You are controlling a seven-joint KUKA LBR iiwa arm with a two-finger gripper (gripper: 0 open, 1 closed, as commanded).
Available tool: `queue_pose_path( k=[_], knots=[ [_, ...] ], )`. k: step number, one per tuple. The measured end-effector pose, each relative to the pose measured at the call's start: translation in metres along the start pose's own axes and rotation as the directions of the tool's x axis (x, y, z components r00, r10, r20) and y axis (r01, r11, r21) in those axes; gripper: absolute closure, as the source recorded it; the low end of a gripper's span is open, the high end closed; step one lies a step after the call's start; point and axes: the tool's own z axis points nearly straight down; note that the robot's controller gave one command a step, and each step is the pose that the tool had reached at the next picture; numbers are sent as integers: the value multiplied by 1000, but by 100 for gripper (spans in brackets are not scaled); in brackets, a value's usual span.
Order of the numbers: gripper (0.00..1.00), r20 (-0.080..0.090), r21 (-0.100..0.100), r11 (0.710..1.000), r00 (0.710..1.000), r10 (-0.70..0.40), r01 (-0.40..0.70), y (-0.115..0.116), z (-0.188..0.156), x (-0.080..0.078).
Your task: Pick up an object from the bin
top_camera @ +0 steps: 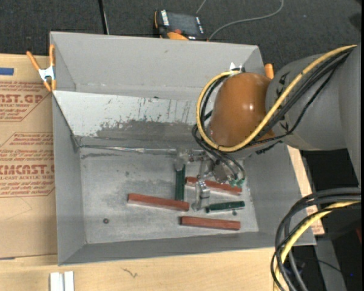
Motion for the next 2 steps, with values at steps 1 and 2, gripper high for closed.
queue_pose_path(
  k=[1, 2],
  knots=[
    [0, -8, -3, 1000, 1000, 4, -4, 40, 65, 19],
    [100, -1, 0, 1000, 1000, 7, -7, 38, 61, 17]
  ],
)
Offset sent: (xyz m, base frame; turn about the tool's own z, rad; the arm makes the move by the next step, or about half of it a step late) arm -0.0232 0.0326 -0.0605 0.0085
